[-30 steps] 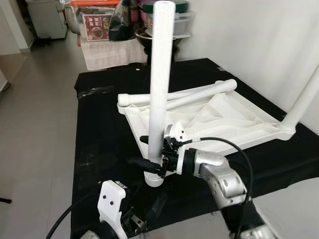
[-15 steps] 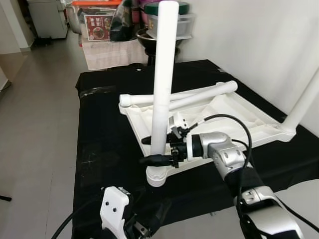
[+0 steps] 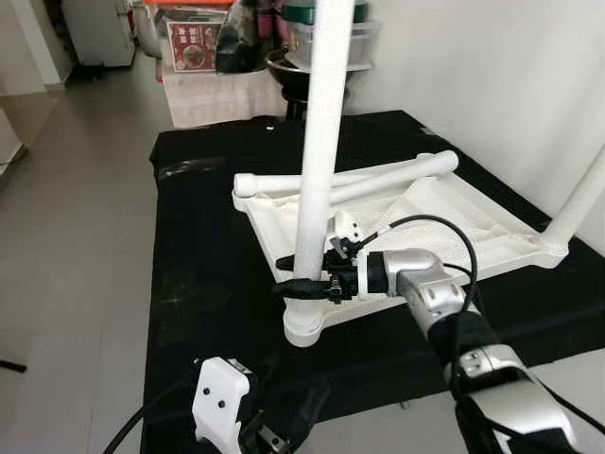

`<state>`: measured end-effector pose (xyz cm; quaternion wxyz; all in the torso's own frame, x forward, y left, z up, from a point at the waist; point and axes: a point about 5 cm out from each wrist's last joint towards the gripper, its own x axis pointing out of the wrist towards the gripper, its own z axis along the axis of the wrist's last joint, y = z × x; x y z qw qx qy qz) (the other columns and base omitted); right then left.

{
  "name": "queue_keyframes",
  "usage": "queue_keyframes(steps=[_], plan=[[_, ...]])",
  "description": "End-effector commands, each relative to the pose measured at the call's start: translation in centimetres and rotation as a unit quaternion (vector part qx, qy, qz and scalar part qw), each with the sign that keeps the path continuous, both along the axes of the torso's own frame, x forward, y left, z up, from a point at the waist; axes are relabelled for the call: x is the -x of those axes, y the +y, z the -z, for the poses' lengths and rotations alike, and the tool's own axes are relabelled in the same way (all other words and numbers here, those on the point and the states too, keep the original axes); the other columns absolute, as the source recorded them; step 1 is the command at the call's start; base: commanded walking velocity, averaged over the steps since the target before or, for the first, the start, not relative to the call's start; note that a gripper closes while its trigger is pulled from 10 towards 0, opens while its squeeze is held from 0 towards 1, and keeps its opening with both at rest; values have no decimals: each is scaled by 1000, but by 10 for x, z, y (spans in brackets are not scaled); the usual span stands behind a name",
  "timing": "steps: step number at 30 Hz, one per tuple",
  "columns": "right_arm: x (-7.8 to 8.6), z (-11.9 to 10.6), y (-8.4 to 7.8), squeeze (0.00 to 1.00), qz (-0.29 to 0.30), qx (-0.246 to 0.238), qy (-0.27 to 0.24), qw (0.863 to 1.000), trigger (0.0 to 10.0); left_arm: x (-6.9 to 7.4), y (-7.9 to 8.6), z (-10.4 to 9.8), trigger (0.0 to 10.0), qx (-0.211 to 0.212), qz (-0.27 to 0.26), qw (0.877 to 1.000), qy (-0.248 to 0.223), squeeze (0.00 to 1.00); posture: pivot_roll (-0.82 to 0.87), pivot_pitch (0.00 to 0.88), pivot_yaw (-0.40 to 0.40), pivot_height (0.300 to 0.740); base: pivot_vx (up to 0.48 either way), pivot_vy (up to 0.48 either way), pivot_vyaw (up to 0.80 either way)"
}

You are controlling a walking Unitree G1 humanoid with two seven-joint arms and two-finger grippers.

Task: Building children table

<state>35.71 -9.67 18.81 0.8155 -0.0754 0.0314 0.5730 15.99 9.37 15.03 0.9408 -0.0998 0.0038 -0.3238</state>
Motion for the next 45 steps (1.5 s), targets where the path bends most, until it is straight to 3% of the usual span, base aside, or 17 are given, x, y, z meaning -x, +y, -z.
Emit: queue_keyframes(steps=[1, 2, 3, 4, 5, 10, 11, 13, 14, 16, 17, 18, 20, 25, 26, 30, 45], plan=[[-4, 16, -21, 0, 225, 13, -11, 974, 0, 2, 0, 1, 10000, 0, -3, 1000, 6, 0, 18, 131, -74, 740, 0, 0, 0], [-4, 16, -21, 0, 225, 13, -11, 974, 0, 2, 0, 1, 10000, 0, -3, 1000, 6, 0, 18, 131, -74, 740, 0, 0, 0], [18, 22, -15, 0, 324, -12, -9, 946, 0, 2, 1, 0, 10000, 1, -3, 1000, 5, 0, 18, 139, -71, 740, 0, 0, 0], [18, 22, -15, 0, 324, -12, -9, 946, 0, 2, 1, 0, 10000, 1, -3, 1000, 5, 0, 18, 139, -71, 740, 0, 0, 0], [36, 24, -16, 0, 390, -33, -1, 920, 0, 2, 2, 0, 10000, 2, -4, 1000, 5, 0, 12, 142, -62, 740, 0, 0, 0], [53, 30, 4, 0, 377, -36, 5, 925, 0, -1, 2, 1, 10000, 3, 0, 1000, 6, 0, -4, 120, -50, 740, 0, 0, 0], [50, 33, 11, 0, 358, -27, 4, 933, 2392, -2, 1, 2, 10000, 3, 3, 1000, 6, 0, 8, 108, -72, 740, 0, 0, 0], [50, 33, 11, 0, 358, -27, 4, 933, 2392, -2, 1, 2, 10000, 3, 3, 1000, 6, 0, 8, 108, -72, 740, 0, 0, 0], [47, 35, 17, 0, 339, -20, 8, 941, 6902, -4, 0, 2, 10000, 4, 3, 1000, 5, 0, 7, 104, -74, 740, 0, 0, 0], [47, 35, 17, 0, 339, -20, 8, 941, 6902, -4, 0, 2, 10000, 4, 3, 1000, 5, 0, 7, 104, -74, 740, 0, 0, 0], [47, 32, 25, 0, 307, -28, 17, 951, 10000, -4, 0, 2, 10000, 5, -2, 1000, 3, 0, 13, 100, -79, 740, 0, 0, 0], [49, 24, 34, 1000, 266, -52, 30, 962, 10000, -5, 0, 2, 10000, 6, -8, 1000, 1, 0, 19, 96, -83, 740, 0, 0, 0], [49, 24, 34, 1000, 266, -52, 30, 962, 10000, -5, 0, 2, 10000, 6, -8, 1000, 1, 0, 19, 96, -83, 740, 0, 0, 0], [49, -15, 46, 980, 102, -99, -1, 990, 10000, -4, -1, 2, 10000, 7, -11, 1000, 1, 0, 22, 92, -80, 740, 0, 0, 0], [45, -24, 43, 0, 36, -79, -34, 996, 10000, -3, -2, 2, 10000, 7, -8, 1000, 1, 0, 30, 102, -76, 740, 0, 0, 0], [32, -35, 32, 0, -68, -14, -77, 995, 10000, 0, -2, 0, 10000, 8, -5, 1000, 2, 0, 45, 123, -76, 740, 0, 0, 0], [13, -49, 20, 0, -136, 1, -47, 990, 10000, 10, -2, -4, 10000, -5, -14, 1000, 0, 0, 87, 167, -79, 740, 0, 0, 0]])
